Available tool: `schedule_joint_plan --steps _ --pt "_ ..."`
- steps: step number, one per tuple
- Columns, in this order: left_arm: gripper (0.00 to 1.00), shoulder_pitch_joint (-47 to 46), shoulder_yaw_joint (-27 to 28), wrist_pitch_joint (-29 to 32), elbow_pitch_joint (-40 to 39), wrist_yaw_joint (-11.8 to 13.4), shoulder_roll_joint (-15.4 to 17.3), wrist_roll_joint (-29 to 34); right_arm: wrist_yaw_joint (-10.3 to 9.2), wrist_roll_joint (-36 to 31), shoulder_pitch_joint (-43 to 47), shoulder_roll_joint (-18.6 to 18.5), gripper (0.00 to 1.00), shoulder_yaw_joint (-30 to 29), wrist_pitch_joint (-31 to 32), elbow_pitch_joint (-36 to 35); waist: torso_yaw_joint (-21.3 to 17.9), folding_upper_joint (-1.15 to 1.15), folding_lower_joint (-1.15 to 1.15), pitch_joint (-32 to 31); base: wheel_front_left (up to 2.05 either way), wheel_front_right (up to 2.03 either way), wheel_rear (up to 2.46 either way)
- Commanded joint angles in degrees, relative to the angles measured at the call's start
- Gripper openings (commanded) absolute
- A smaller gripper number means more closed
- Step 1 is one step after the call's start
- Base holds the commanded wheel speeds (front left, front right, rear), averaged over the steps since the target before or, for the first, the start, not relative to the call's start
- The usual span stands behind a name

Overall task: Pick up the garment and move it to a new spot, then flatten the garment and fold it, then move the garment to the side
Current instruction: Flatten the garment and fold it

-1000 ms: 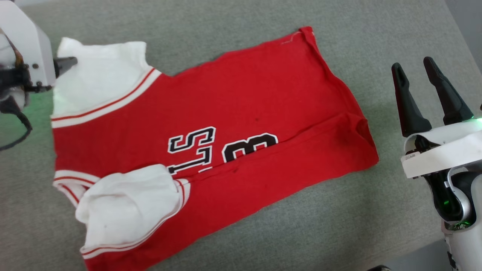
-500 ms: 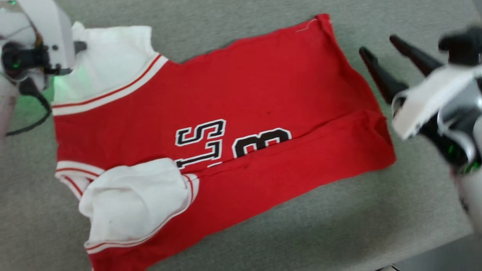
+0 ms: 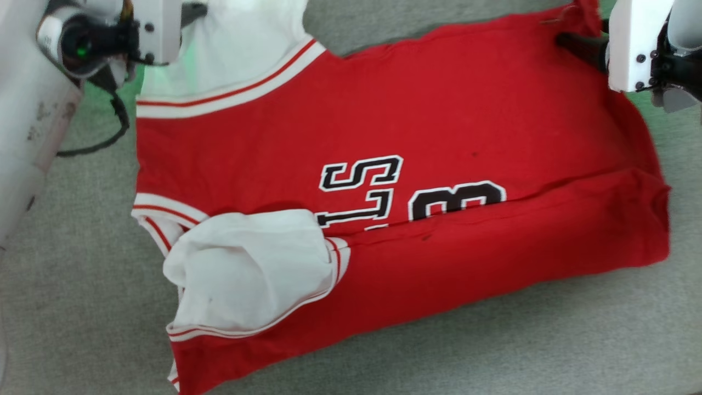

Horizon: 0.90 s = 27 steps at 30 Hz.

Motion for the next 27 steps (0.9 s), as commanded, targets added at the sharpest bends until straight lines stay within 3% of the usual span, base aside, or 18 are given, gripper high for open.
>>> schedule_joint_plan --steps 1,4,6,7,14,18,27 --pt "0.0 1.1 -1.3 0.3 0.4 0.2 0.0 -0.2 -0.04 0.4 -1.3 -0.6 1.0 1.2 1.3 1.5 2.5 0.0 0.0 2.9 0.0 0.0 0.0" --pt "0.0 1.0 -2.0 0.0 0.1 0.3 -0.1 -0.8 -0.04 0.8 -1.5 -0.4 1.0 3.0 1.5 3.3 2.8 0.0 0.0 3.4 0.0 0.0 0.0" --pt "0.0 1.3 -2.1 -0.3 -0.4 0.3 -0.3 -1.7 -0.04 1.2 -1.3 -0.6 0.37 4.2 0.4 3.4 2.9 0.0 0.0 3.3 0.0 0.0 0.0" --pt "0.0 1.4 -2.1 -0.5 -0.5 0.3 -0.4 -2.1 -0.04 1.3 -1.3 -0.8 0.0 4.3 -0.9 3.6 3.1 0.0 0.0 3.3 0.0 0.0 0.0" --pt "0.0 3.8 -1.7 -5.5 -4.3 0.2 -0.1 -6.2 -0.05 3.8 1.7 -3.9 0.0 6.1 -10.8 2.6 5.1 0.0 0.0 -2.3 0.0 0.0 0.0" --pt "0.0 6.1 -1.6 -9.0 -11.9 0.2 1.5 -9.4 -0.05 6.5 4.7 -6.9 0.0 8.5 -13.5 -0.2 6.9 0.0 0.0 -7.7 0.0 0.0 0.0" --pt "0.0 16.2 -4.5 -17.3 -34.7 0.2 11.3 -12.6 -0.05 13.3 17.5 -16.6 0.0 11.3 -16.6 -12.1 9.8 0.0 0.0 -16.3 0.0 0.0 0.0"
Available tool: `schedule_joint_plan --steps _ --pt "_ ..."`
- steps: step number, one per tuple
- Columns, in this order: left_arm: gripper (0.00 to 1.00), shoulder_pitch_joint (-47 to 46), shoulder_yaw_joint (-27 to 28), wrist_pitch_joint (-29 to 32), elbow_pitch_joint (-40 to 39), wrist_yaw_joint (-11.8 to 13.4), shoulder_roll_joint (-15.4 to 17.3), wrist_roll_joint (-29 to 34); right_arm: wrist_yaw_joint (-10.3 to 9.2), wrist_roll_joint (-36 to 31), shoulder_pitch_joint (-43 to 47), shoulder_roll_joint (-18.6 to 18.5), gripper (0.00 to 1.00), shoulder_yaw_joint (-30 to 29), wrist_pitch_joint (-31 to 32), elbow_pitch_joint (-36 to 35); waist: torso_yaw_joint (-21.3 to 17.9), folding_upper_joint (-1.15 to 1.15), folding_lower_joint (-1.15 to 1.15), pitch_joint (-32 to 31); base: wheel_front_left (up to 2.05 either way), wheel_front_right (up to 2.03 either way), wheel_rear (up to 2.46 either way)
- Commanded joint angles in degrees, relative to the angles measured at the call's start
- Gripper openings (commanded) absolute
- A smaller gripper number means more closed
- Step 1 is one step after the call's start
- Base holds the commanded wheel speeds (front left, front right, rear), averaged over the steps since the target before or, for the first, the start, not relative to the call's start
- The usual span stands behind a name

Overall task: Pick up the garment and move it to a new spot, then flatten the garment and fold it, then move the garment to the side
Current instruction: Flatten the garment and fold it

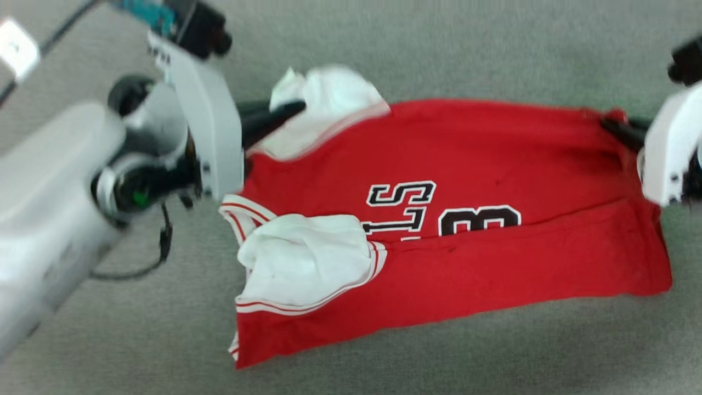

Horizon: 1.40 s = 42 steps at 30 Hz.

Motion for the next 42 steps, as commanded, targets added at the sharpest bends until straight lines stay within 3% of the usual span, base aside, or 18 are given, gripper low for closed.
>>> schedule_joint_plan --steps 1,10,17,21,29,37,38,39,40,41,42 --pt "0.0 3.4 -0.5 -3.2 -4.8 0.1 2.5 -0.1 -0.06 1.9 4.4 -2.0 0.0 -0.6 -0.4 -1.9 3.2 0.0 0.0 -6.5 0.0 0.0 0.0" --pt "0.0 15.5 -2.5 -15.3 -18.1 0.1 11.5 2.2 -0.06 4.2 18.3 -8.2 0.0 -5.4 -2.4 -10.5 3.7 0.0 0.0 -10.4 0.0 0.0 0.0" --pt "0.0 25.6 -4.9 -21.7 -25.7 3.8 15.7 2.0 -0.06 2.9 30.0 -8.8 0.0 -12.6 -2.8 -14.7 3.5 0.0 0.0 -10.7 0.0 0.0 0.0" --pt "0.0 29.6 -7.0 -23.5 -24.7 4.7 13.9 2.1 -0.06 -0.5 33.7 -7.3 0.0 -15.8 -3.1 -14.0 3.6 0.0 0.0 -9.8 0.0 0.0 0.0" --pt "0.0 33.7 -8.7 -26.1 -13.9 3.4 7.1 1.5 -0.06 -5.8 34.8 -0.9 0.0 -18.7 -4.1 -10.9 3.5 0.0 0.0 -8.4 0.0 0.0 0.0" --pt "0.0 33.7 -8.1 -28.8 -6.0 1.5 2.7 0.7 -0.06 -8.0 33.8 1.3 0.0 -19.0 -5.0 -9.6 3.3 0.0 0.0 -7.9 0.0 0.0 0.0" --pt "0.0 33.8 -8.1 -29.0 -5.5 1.4 2.5 0.7 -0.06 -8.1 33.7 1.3 0.37 -18.9 -5.3 -9.9 3.3 0.0 0.0 -8.1 0.0 0.0 0.0" --pt "0.18 33.9 -7.9 -29.5 -5.1 1.3 2.1 0.6 -0.06 -8.0 33.8 1.4 0.82 -18.7 -5.5 -10.3 3.3 0.0 0.0 -8.4 0.0 0.0 0.0" --pt "0.44 34.1 -7.6 -30.2 -4.8 1.1 1.9 0.4 -0.06 -7.8 34.0 1.2 1.0 -18.4 -5.8 -10.9 3.3 0.0 0.0 -8.7 0.0 0.0 0.0" --pt "0.9 34.3 -7.4 -30.7 -4.6 1.1 2.0 0.2 -0.06 -7.4 34.3 0.9 1.0 -18.4 -5.9 -11.4 3.4 0.0 0.0 -9.0 0.0 0.0 0.0" --pt "1.0 34.7 -7.2 -31.2 -4.5 1.0 2.1 0.2 -0.06 -7.0 34.5 0.7 1.0 -18.6 -6.0 -11.8 3.4 0.0 0.0 -9.4 0.0 0.0 0.0"
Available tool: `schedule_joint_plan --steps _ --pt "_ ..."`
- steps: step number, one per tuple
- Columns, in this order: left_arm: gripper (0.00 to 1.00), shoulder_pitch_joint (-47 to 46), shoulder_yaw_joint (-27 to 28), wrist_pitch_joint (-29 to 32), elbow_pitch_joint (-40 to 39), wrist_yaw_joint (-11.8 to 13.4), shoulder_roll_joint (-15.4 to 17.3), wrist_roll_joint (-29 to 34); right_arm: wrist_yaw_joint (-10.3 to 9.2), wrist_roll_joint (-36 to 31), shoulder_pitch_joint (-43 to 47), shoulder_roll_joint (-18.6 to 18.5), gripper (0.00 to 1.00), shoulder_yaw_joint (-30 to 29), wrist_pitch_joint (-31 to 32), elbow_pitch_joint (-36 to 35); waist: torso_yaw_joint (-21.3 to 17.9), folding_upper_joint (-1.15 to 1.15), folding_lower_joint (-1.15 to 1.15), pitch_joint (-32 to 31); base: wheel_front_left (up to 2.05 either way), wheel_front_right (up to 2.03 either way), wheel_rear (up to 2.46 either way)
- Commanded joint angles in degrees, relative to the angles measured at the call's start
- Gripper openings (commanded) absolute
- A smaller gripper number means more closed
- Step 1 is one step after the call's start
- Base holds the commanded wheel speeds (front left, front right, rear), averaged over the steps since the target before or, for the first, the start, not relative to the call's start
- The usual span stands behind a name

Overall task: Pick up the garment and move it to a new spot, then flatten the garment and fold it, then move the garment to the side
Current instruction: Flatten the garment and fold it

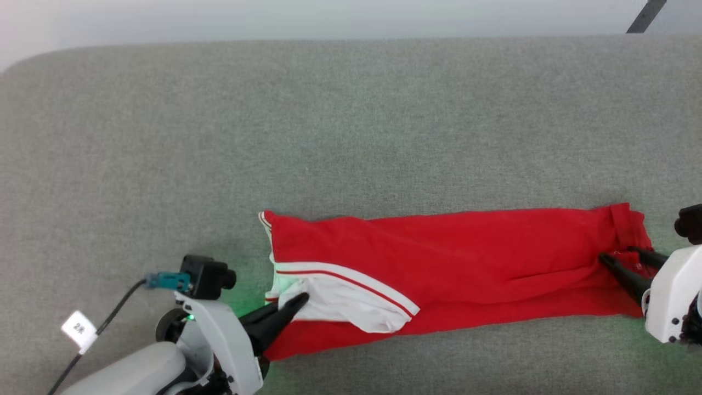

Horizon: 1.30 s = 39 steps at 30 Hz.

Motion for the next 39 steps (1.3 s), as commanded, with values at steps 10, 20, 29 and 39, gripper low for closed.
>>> schedule_joint_plan --steps 10,20,29,39 --pt "1.0 6.5 6.0 -8.0 -1.6 3.9 0.7 -2.2 -0.06 2.6 5.7 -2.1 1.0 -5.8 0.3 -3.9 3.4 0.0 0.0 -5.3 0.0 0.0 0.0" --pt "1.0 19.0 23.6 -8.7 0.8 7.7 -4.8 7.0 -0.06 3.4 11.0 -2.1 1.0 -13.5 2.8 -2.9 7.4 0.0 0.0 -6.6 0.0 0.0 0.0" --pt "1.0 27.7 39.1 -8.7 2.2 6.7 -12.3 24.0 -0.06 4.1 13.2 -0.8 1.0 -21.0 5.6 -1.1 8.2 0.0 0.0 -6.9 0.0 0.0 0.0" --pt "1.0 30.3 51.6 -8.7 1.0 7.5 -18.1 45.6 -0.06 4.5 12.1 0.6 1.0 -23.8 10.9 0.4 7.7 0.0 0.0 -7.6 0.0 0.0 0.0"
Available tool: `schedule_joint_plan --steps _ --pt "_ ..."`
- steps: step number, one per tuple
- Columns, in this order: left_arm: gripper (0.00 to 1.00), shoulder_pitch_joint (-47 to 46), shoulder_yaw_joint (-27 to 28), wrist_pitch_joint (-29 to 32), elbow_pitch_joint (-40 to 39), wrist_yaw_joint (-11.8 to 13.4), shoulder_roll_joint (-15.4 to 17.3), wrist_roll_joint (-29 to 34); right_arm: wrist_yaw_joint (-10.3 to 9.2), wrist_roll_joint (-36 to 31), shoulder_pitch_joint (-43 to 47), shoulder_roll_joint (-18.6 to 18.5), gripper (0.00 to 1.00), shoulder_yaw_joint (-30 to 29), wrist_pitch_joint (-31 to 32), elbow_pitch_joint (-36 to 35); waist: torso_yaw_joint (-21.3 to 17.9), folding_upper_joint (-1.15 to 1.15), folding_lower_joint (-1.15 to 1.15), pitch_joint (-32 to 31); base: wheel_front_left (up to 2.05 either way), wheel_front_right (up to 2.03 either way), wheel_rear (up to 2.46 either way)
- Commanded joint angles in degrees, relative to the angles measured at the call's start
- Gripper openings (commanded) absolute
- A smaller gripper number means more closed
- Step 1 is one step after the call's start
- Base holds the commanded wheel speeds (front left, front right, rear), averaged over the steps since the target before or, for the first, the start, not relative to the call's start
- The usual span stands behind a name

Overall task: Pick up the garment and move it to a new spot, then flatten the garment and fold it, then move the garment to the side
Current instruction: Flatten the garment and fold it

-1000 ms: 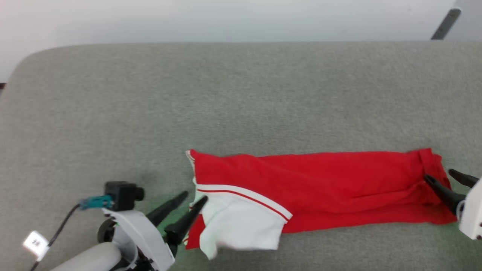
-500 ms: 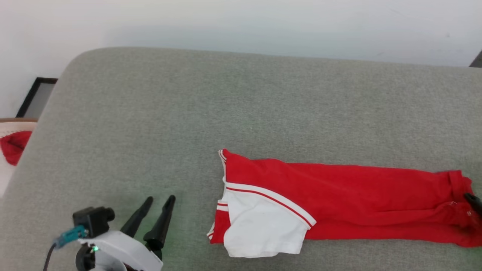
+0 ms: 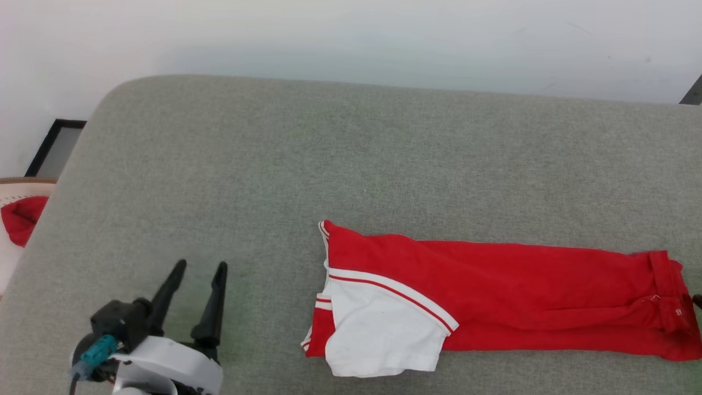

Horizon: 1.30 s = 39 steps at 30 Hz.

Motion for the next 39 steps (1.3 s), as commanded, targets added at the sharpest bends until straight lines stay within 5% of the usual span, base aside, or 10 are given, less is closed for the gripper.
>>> schedule_joint_plan --steps 1,24,26,27,39 --pt "1.0 1.2 2.1 0.0 -1.0 0.0 -1.4 3.6 -0.04 0.2 -0.8 0.7 1.0 -0.6 1.6 0.5 -0.1 0.0 0.0 -0.3 0.0 0.0 0.0" --pt "1.0 -1.4 13.7 0.0 1.8 -7.0 -13.7 19.4 -0.04 -9.7 -9.9 8.5 0.99 2.3 14.7 10.0 2.2 0.0 0.0 7.3 0.0 0.0 0.0" --pt "1.0 -1.7 14.4 0.0 2.1 -7.3 -14.2 20.0 0.0 -10.3 -10.4 9.6 0.13 3.0 14.4 10.3 2.1 0.0 0.0 7.7 0.0 0.0 0.0" --pt "1.0 -1.8 14.7 0.0 2.3 -7.5 -14.5 20.3 0.01 -10.4 -10.4 10.0 0.0 3.3 14.5 10.7 2.1 0.0 0.0 7.9 0.0 0.0 0.0" --pt "1.0 -1.3 18.2 0.0 2.4 -8.5 -14.9 22.2 -0.27 -9.7 -13.2 8.1 0.0 -0.6 7.6 12.1 -1.6 0.0 0.0 8.1 0.0 0.0 0.0"
